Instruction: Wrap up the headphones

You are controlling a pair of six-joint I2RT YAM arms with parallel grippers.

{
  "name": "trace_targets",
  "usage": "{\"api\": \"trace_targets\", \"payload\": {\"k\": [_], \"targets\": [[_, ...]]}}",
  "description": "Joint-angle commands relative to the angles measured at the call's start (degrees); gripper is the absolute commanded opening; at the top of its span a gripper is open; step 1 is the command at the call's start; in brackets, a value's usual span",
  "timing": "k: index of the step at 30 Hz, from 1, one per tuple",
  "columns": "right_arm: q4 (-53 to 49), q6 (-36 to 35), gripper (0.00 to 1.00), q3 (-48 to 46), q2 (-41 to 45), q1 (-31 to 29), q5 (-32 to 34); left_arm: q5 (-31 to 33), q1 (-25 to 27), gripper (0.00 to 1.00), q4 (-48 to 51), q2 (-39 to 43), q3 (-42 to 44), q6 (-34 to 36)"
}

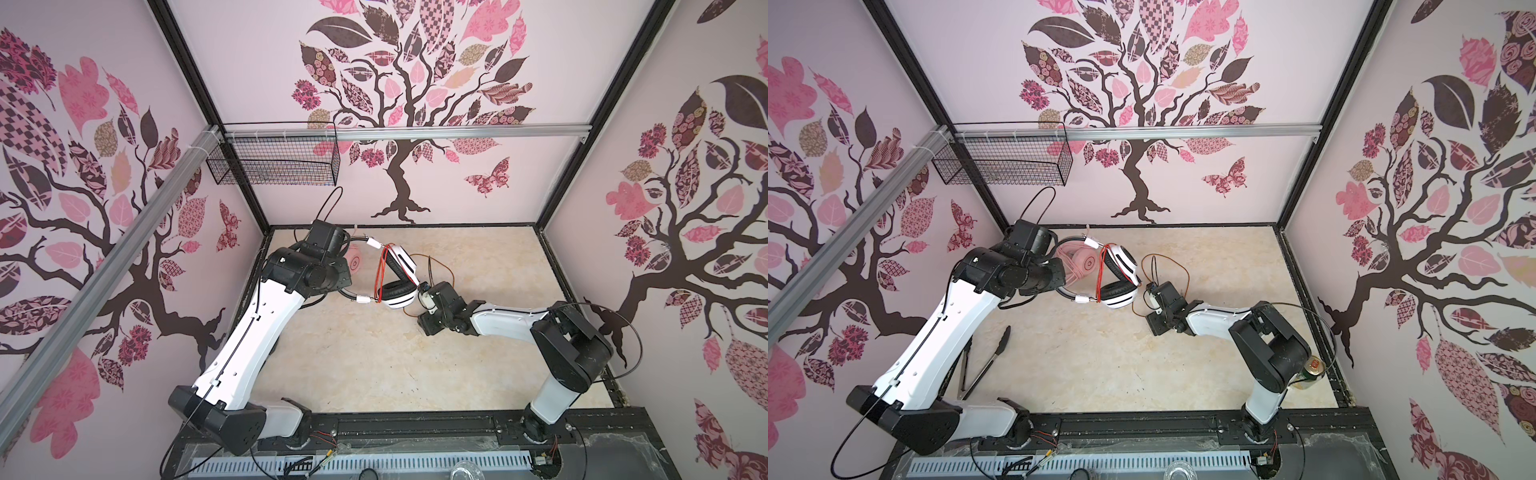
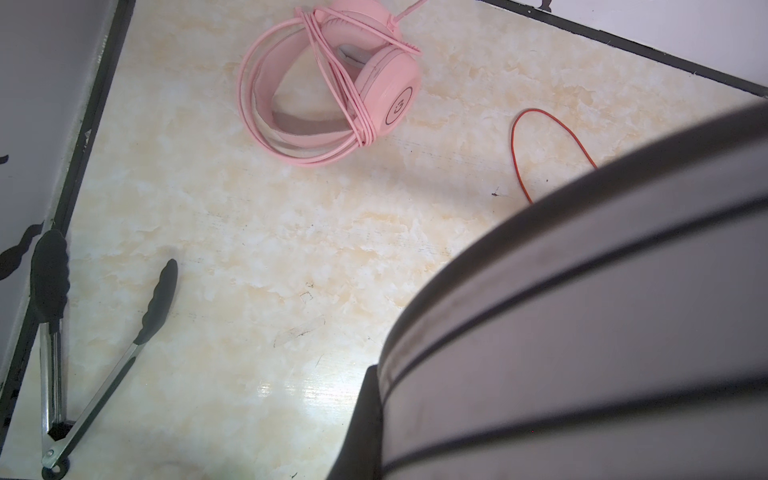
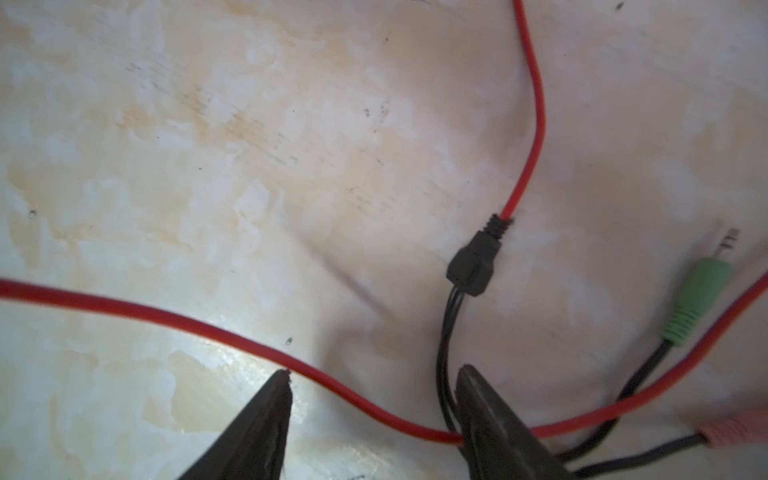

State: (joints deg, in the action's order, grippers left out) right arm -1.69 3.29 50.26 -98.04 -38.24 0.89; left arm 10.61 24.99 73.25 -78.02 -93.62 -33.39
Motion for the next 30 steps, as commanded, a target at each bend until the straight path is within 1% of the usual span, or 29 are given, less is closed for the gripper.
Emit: {"api": "trace_targets", "payload": {"k": [1,3,5,6,11,12,14,16,17,19,20,24,26,28,30], "targets": [[-0.36,-0.92,0.53,0.63,-1.28,-0.38,2.17,-1.73,-0.12,0.0,-3.16,0.39,-3.58,-0.81],[0.17,-1.12,0.45,0.41,-1.19,-0.43,2.14,-1.73,-0.12,0.0,-3.05,0.32,-3.77,-0.8],[1.17,-1.59,0.43,-0.13,-1.05,-0.69,2.0,-1.69,-0.12,0.0,-3.02,0.28,-4.07,-0.86],[1.7,-1.85,0.4,-0.41,-1.01,-0.85,1.95,-1.73,-0.12,0.0,-2.89,0.3,-4.26,-0.85],[3.23,-2.66,0.39,-0.45,-2.82,-1.35,2.43,-1.78,-0.12,0.0,-2.35,0.33,-4.99,-0.97],[3.19,-2.67,0.37,-0.29,-3.18,-1.64,2.53,-1.83,-0.13,0.0,-2.34,0.33,-5.07,-0.98],[3.19,-2.93,0.28,-0.25,-3.21,-2.14,2.95,-1.74,-0.12,0.0,-2.24,0.46,-5.22,-1.02],[3.19,-3.0,0.16,-0.64,-2.24,-2.77,3.4,-0.94,-0.12,0.0,-2.0,0.5,-5.29,-0.91],[3.19,-3.04,0.12,-1.0,-1.72,-2.92,3.4,-0.45,-0.2,0.0,-1.85,0.52,-5.39,-0.97],[3.03,-3.05,0.0,-2.02,0.17,-3.54,3.36,0.11,-0.54,0.0,-1.52,0.25,-5.84,-1.15],[2.85,-3.12,0.0,-2.61,1.25,-4.02,3.39,-0.05,-0.79,0.0,-1.3,0.04,-6.31,-1.41],[1.89,-2.38,0.0,-5.32,6.33,-7.42,4.43,-5.47,-2.92,0.0,-1.68,-0.38,-8.15,-2.79],[1.48,-1.38,0.0,-6.11,8.53,-8.84,4.85,-10.55,-4.6,0.0,-2.93,-0.4,-8.42,-3.62],[1.44,-0.5,0.0,-6.75,10.57,-10.32,6.25,-17.43,-6.78,0.0,-4.11,-0.66,-8.45,-5.33],[1.37,0.1,0.0,-7.22,11.83,-11.27,7.09,-22.43,-8.12,0.0,-5.36,-0.95,-8.43,-6.99]]}}
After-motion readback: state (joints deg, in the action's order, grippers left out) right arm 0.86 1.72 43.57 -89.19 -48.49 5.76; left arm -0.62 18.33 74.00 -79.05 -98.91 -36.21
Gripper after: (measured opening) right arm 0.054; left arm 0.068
